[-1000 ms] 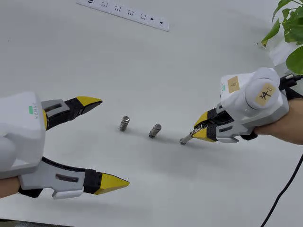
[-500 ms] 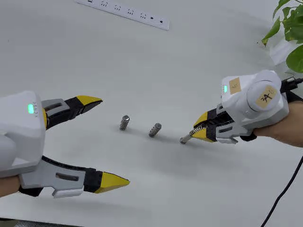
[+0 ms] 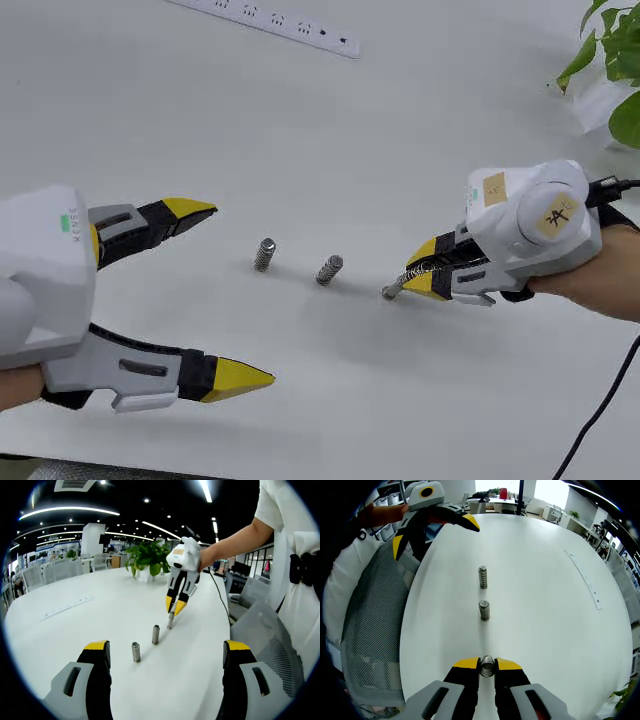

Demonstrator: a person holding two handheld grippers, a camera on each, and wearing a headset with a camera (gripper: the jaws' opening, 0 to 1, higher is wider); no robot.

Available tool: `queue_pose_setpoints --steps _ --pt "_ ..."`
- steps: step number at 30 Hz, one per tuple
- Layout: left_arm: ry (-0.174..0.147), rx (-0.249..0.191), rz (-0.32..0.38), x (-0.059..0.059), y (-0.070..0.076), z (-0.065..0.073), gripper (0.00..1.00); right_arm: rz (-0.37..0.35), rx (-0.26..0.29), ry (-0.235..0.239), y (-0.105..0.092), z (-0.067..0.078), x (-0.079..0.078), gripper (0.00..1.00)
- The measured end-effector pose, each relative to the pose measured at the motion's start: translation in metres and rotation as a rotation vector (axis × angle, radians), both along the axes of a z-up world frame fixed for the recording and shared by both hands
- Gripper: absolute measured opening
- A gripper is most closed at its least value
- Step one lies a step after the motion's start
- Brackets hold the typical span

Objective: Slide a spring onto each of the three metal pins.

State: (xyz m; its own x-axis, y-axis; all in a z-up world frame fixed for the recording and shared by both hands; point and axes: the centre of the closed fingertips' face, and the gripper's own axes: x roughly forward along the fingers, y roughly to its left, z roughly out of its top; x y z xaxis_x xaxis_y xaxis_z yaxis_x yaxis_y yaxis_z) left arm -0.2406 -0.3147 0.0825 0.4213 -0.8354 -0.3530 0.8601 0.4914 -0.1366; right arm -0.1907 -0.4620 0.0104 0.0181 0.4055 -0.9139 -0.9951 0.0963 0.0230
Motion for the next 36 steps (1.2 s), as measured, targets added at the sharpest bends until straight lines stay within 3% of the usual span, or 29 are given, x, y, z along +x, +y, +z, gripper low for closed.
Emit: queue_pose_setpoints --steps 20,36 --pt "0.004 0.0 -0.002 0.0 0.0 -0.001 0.92 -0.006 0.008 -0.037 0.003 -0.025 0.002 0.08" --pt "0.005 0.009 -0.003 -0.001 0.001 -0.002 0.92 -0.01 0.003 -0.034 0.004 -0.033 0.002 0.08"
